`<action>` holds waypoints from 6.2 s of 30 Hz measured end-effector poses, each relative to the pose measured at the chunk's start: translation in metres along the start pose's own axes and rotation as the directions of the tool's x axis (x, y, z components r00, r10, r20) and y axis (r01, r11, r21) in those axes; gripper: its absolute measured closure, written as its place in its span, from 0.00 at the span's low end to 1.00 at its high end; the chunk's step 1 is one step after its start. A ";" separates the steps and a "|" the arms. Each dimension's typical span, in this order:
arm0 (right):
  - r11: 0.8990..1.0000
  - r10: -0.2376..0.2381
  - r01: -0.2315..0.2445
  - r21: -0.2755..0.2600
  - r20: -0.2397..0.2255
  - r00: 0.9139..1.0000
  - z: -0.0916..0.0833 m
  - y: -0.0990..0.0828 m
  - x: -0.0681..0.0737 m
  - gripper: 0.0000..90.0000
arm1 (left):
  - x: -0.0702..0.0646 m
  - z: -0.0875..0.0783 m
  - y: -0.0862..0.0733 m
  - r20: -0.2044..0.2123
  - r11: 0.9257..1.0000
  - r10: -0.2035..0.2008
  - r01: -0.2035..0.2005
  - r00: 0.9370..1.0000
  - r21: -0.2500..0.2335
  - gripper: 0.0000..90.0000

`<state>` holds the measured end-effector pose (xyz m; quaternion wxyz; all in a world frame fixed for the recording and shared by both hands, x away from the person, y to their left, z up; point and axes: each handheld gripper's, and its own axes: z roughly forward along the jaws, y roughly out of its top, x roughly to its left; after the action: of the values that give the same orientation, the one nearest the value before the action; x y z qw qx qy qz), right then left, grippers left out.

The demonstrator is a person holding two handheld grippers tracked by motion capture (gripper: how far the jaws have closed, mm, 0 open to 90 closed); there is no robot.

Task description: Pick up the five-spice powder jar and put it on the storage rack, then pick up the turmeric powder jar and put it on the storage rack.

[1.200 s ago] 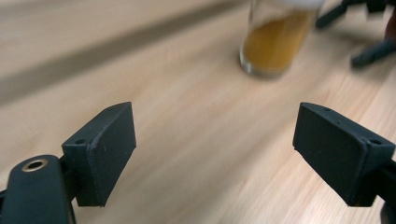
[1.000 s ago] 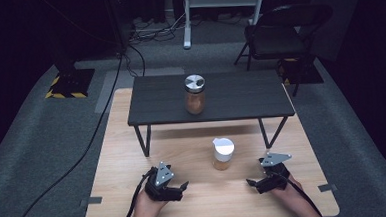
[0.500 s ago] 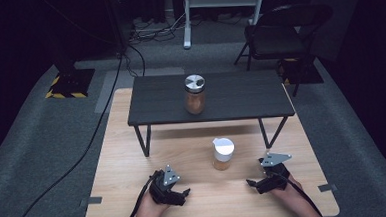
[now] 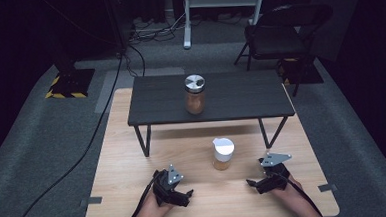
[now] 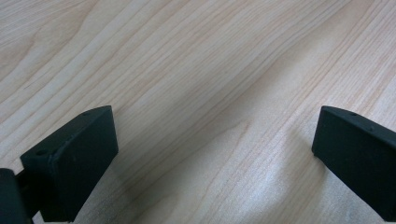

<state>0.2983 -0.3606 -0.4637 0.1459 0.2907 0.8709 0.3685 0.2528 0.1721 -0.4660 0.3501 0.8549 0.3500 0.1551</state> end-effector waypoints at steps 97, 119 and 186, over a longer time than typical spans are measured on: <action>1.000 0.001 -0.001 -0.001 0.003 1.000 0.001 0.001 0.001 0.00 | 0.000 0.000 0.000 0.000 1.000 0.000 0.000 1.000 0.000 0.00; 1.000 0.010 -0.010 -0.004 0.013 1.000 0.003 0.002 0.006 0.01 | 0.000 0.000 0.000 0.000 1.000 0.000 0.000 1.000 0.000 0.00; 0.949 -0.071 0.063 -0.308 -0.014 0.997 0.052 0.031 0.030 0.32 | -0.004 -0.007 -0.008 -0.030 1.000 -0.029 0.029 0.999 -0.002 0.00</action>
<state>0.3114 -0.2960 -0.4778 0.1909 0.2302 0.8141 0.4979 0.2423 0.1763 -0.4667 0.3479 0.8470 0.3675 0.1630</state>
